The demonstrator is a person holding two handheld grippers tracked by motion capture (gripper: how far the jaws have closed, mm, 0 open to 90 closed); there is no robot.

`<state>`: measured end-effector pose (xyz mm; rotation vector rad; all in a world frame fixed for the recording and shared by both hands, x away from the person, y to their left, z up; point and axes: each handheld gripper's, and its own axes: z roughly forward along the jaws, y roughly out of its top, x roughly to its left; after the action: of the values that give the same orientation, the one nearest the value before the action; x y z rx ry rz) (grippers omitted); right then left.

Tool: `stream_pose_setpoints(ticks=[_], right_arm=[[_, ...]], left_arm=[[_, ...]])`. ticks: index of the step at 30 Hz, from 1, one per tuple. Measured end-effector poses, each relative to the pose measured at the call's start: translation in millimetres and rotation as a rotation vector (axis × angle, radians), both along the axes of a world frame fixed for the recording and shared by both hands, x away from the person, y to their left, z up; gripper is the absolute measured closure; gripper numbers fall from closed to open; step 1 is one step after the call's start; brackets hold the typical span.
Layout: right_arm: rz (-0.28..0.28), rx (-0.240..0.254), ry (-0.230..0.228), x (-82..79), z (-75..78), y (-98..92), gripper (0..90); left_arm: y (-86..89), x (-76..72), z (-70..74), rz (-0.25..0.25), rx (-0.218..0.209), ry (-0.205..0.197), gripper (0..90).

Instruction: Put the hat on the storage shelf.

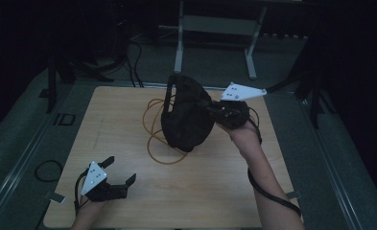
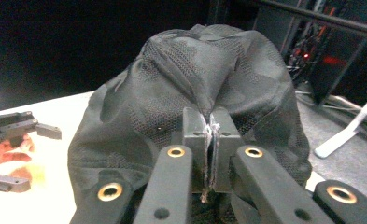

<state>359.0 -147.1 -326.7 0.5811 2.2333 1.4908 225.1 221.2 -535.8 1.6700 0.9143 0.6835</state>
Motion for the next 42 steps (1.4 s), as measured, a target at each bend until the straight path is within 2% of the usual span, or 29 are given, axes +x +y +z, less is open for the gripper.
stream_pose_setpoints(ticks=[7, 19, 28, 32, 37, 39, 40, 42], right_arm=[[0.023, -0.012, 0.024, 6.8, -9.6, 17.0, 87.5], [0.027, -0.038, 0.061, 21.7, -21.1, 42.5, 87.4], [0.037, -0.041, 0.062, 25.0, -24.3, 54.4, 85.5], [0.024, -0.052, 0.075, 27.4, -27.4, 57.8, 75.4], [0.030, -0.040, 0.106, 29.8, -31.7, 59.8, 61.6], [0.033, -0.049, 0.106, 28.9, -30.8, 60.4, 57.4], [0.030, -0.059, 0.101, 27.3, -29.3, 60.8, 51.5], [0.035, -0.059, 0.100, 26.0, -27.6, 59.5, 48.9]], left_arm=[[0.1, 0.5, -1.7, 0.000, 0.008, 0.001, 2.1], [3.6, 0.0, -2.0, 0.003, 0.002, -0.004, 2.1], [3.7, -0.6, -3.9, -0.002, -0.006, -0.001, 2.1], [4.2, -0.8, -4.3, -0.004, -0.007, -0.001, 2.1], [4.5, -0.8, -3.8, -0.009, -0.017, 0.001, 2.1], [4.3, -0.7, -3.8, -0.009, -0.016, 0.001, 2.1], [4.2, -0.7, -3.9, -0.010, -0.015, 0.001, 2.1], [3.7, -1.0, -4.0, -0.010, -0.014, 0.001, 2.1]])
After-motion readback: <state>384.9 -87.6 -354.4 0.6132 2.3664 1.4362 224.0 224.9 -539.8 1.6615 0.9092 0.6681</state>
